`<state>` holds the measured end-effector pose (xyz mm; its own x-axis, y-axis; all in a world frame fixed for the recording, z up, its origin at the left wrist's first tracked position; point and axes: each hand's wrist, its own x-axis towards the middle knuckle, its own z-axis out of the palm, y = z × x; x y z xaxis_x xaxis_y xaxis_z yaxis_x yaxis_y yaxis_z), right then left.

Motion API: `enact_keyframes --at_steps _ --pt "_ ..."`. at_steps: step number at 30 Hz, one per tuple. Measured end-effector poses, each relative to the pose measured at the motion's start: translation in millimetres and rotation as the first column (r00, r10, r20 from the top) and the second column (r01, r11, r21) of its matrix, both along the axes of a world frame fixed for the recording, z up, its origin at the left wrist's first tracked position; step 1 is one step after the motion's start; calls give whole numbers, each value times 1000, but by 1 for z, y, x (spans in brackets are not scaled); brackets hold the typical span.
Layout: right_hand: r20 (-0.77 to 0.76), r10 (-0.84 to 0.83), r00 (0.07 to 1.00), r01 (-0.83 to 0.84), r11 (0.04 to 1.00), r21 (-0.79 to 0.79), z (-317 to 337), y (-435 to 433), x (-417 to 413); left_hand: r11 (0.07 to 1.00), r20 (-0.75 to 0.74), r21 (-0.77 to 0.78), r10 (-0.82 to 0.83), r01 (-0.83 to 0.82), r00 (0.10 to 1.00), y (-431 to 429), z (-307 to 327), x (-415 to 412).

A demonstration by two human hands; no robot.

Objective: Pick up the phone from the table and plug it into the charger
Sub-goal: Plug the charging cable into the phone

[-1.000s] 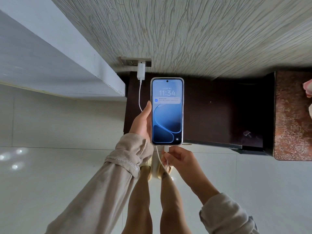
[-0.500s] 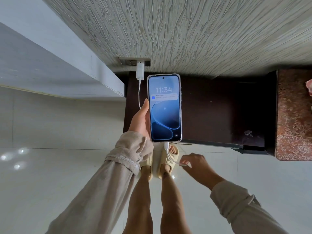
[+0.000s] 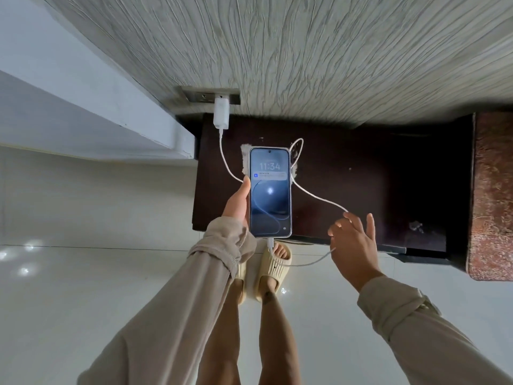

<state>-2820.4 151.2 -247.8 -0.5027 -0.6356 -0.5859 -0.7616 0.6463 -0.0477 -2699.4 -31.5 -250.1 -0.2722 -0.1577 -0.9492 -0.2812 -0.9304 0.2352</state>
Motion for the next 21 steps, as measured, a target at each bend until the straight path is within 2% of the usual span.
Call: enact_keyframes --at_steps 4,11,15,21 --pt "10 -49 999 50 995 -82 -25 3 -5 1000 28 -14 -6 7 1000 4 -36 -8" --pt "84 -94 992 99 993 -58 -64 15 -8 988 70 -50 152 -148 986 12 -87 -2" --pt "124 -71 990 81 994 -77 -74 19 4 997 141 -52 61 -54 988 10 -102 3" --pt "134 -73 988 79 996 -42 -84 17 24 986 223 -154 -27 62 975 3 -119 4"
